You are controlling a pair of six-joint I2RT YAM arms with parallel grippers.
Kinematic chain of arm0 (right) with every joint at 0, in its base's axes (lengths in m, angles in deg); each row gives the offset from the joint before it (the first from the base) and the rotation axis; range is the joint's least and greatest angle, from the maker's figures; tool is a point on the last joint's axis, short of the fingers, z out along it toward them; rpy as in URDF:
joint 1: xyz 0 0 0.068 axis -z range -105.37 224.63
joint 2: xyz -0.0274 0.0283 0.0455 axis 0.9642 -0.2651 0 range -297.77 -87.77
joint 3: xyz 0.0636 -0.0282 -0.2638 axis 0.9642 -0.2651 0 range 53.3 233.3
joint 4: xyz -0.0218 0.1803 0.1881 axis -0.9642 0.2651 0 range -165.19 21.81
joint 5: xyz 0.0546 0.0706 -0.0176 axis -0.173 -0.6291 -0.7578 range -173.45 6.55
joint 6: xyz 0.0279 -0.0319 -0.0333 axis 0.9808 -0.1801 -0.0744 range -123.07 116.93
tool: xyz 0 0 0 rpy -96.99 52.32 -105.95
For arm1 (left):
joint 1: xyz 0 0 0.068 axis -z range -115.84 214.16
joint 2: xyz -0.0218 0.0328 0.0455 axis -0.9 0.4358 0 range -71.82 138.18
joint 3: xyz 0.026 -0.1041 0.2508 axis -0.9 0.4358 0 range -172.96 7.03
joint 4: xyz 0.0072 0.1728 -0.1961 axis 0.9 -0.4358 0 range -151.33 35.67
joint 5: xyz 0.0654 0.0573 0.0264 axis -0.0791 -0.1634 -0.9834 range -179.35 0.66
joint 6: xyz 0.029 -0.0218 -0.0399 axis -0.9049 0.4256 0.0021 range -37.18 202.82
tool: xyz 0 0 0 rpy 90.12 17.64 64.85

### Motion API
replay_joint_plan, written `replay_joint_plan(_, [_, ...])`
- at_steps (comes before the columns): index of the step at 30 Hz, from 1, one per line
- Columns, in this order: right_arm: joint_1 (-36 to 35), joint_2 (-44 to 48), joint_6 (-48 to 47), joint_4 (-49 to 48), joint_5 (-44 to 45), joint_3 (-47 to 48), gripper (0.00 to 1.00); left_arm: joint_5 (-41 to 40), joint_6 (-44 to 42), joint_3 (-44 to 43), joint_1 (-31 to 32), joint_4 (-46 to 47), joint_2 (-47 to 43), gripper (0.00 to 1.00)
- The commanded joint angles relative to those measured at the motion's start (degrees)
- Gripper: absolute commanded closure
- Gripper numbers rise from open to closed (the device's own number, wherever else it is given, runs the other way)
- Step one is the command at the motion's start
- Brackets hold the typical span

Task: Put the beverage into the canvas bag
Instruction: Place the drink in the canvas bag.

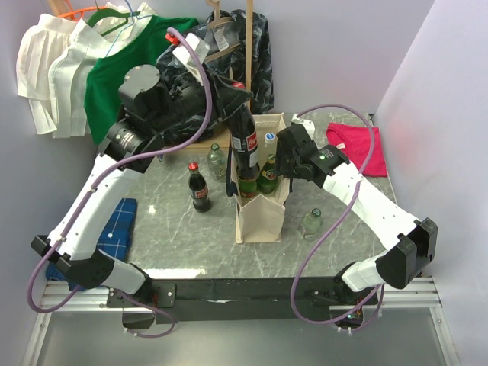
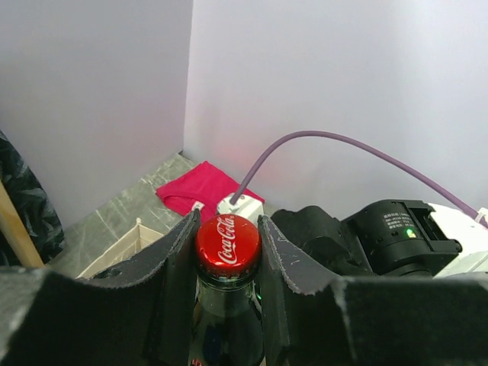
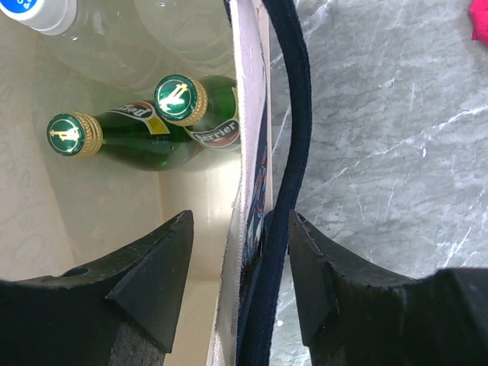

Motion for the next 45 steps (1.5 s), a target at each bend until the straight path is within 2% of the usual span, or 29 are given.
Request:
replay_joint_plan(1, [-0.24, 2.94, 0.44, -0.33, 2.26, 0.48, 0.40, -0.15, 1.70, -4.77, 1.36, 15.96, -2.58, 0.99])
replay_joint_plan(5, [-0.33, 3.91, 0.27, 0.37, 3.05, 1.09, 0.41, -0.77, 1.53, -3.19, 2.06, 15.52, -2.93, 0.99])
replay_joint_plan(8, [-0.24, 4.70, 0.00, 0.55, 3.84, 1.27, 0.46, -1.38, 1.26, -1.35, 2.68, 15.17, -3.29, 0.99])
replay_joint_plan(11, [-0.15, 4.96, -0.35, 0.81, 3.94, 1.27, 0.57, -2.09, 1.09, 0.24, 3.29, 14.64, -3.46, 0.99])
replay_joint_plan(15, [-0.24, 4.96, -0.35, 0.90, 3.67, 0.92, 0.79, -3.67, 0.03, 2.43, 4.43, 14.12, -3.82, 0.99])
replay_joint_plan(17, [-0.24, 4.88, -0.52, 0.81, 3.32, 0.57, 0.83, -4.72, -0.41, 2.88, 4.79, 13.85, -3.99, 0.99])
replay_joint_plan(21, [-0.15, 4.87, -0.35, 1.25, 3.40, 0.57, 1.00, -6.56, -1.72, 3.58, 5.84, 13.24, -4.17, 0.99])
replay_joint_plan(45, [-0.15, 5.84, -0.70, 2.83, 4.38, 3.20, 1.00, -22.57, -9.72, 14.56, 10.77, 12.35, -10.75, 0.99])
